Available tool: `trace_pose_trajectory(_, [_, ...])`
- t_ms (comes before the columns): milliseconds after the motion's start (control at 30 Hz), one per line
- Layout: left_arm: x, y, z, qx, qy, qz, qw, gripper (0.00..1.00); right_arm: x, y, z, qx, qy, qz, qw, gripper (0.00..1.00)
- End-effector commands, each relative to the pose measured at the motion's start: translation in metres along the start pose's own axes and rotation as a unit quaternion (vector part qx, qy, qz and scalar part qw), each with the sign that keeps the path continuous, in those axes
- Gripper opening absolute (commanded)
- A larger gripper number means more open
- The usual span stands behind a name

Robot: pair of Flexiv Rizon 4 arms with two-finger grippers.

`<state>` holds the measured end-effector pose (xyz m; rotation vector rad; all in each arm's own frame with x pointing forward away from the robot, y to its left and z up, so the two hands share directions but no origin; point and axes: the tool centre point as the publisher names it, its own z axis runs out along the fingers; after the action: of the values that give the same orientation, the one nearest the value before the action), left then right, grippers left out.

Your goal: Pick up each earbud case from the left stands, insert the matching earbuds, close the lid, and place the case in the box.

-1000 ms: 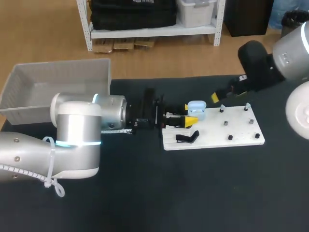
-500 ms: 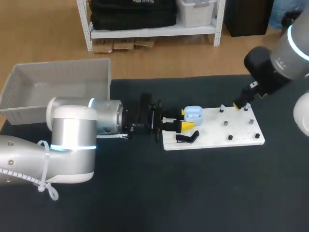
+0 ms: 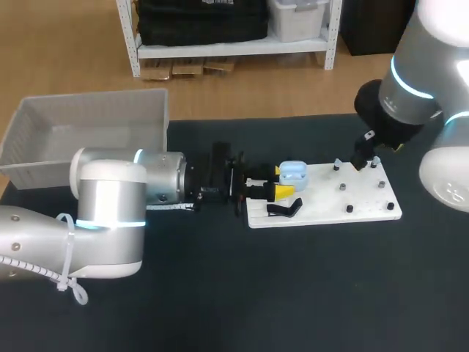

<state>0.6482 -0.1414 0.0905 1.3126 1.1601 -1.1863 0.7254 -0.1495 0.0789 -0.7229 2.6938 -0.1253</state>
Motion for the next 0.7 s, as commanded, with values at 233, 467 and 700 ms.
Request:
trace_pose_trajectory(233, [0.001, -0.002, 0.0, -0.003, -0.001, 0.002, 1.0, 0.0, -0.005, -0.003, 0.012, 0.001, 0.02, 0.022, 1.0, 0.79])
trace_pose_trajectory(467, [0.001, -0.002, 0.0, -0.003, -0.001, 0.002, 1.0, 0.0, -0.003, -0.006, 0.018, 0.002, 0.032, 0.034, 0.999, 0.75])
trace_pose_trajectory(700, [0.001, -0.002, 0.0, -0.003, -0.001, 0.002, 1.0, 0.0, -0.004, -0.013, 0.028, 0.003, 0.041, 0.05, 0.998, 0.62])
